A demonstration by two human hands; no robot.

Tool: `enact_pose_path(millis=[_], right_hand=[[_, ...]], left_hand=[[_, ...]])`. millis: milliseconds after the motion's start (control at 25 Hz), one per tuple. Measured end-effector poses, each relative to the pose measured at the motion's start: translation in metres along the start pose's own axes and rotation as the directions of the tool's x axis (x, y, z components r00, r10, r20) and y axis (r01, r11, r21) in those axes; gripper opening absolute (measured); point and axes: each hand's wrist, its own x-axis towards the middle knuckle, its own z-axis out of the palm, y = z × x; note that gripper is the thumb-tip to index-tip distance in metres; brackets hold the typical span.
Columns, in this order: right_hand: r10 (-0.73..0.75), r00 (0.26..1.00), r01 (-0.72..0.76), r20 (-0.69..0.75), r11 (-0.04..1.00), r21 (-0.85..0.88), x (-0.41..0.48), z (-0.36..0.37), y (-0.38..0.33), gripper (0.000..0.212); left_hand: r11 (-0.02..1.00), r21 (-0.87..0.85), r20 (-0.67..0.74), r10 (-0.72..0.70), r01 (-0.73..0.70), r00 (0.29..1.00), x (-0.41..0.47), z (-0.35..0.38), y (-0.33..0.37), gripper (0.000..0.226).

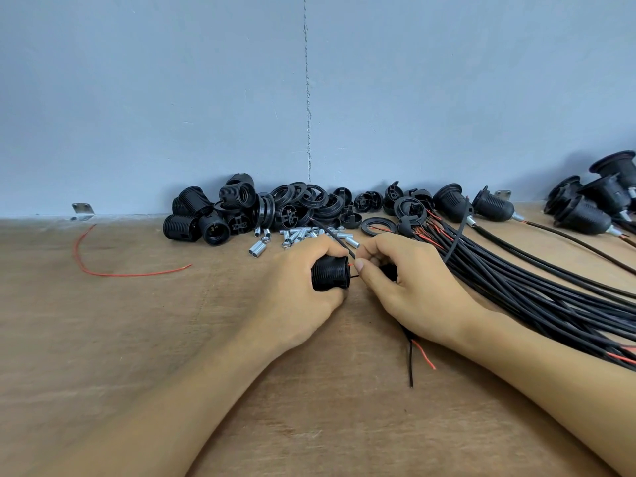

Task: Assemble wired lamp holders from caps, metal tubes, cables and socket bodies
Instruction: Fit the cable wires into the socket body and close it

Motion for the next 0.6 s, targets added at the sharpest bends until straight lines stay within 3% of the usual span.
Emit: enact_pose_path(millis=[600], right_hand=[[0.012, 1.000, -0.012, -0.015, 1.000, 0.003, 0.0012, -0.0010, 0.0003, 0.004]], left_hand=[[0.995, -0.062, 0.057, -0.071, 0.075, 0.996, -0.0001, -0.0008, 0.0029, 0.036]])
